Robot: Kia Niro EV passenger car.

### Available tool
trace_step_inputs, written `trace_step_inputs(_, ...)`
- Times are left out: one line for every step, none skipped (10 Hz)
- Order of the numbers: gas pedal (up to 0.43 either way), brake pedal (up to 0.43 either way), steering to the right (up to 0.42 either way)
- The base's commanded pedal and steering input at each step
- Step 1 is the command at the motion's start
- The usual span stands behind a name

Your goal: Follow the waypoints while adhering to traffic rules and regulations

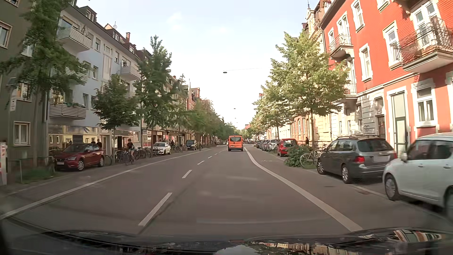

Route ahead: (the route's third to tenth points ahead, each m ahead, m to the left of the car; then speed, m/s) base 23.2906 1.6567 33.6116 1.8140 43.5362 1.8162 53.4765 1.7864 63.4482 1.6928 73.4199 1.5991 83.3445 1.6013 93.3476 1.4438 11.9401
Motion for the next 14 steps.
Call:
trace_step_inputs(0.13, 0.0, -0.013)
trace_step_inputs(0.13, 0.0, -0.011)
trace_step_inputs(0.13, 0.0, -0.008)
trace_step_inputs(0.13, 0.0, -0.007)
trace_step_inputs(0.13, 0.0, -0.006)
trace_step_inputs(0.13, 0.0, -0.005)
trace_step_inputs(0.13, 0.0, -0.003)
trace_step_inputs(0.13, 0.0, -0.001)
trace_step_inputs(0.13, 0.0, 0.002)
trace_step_inputs(0.13, 0.0, 0.003)
trace_step_inputs(0.13, 0.0, 0.003)
trace_step_inputs(0.13, 0.0, 0.003)
trace_step_inputs(0.13, 0.0, 0.004)
trace_step_inputs(0.118, 0.0, 0.005)
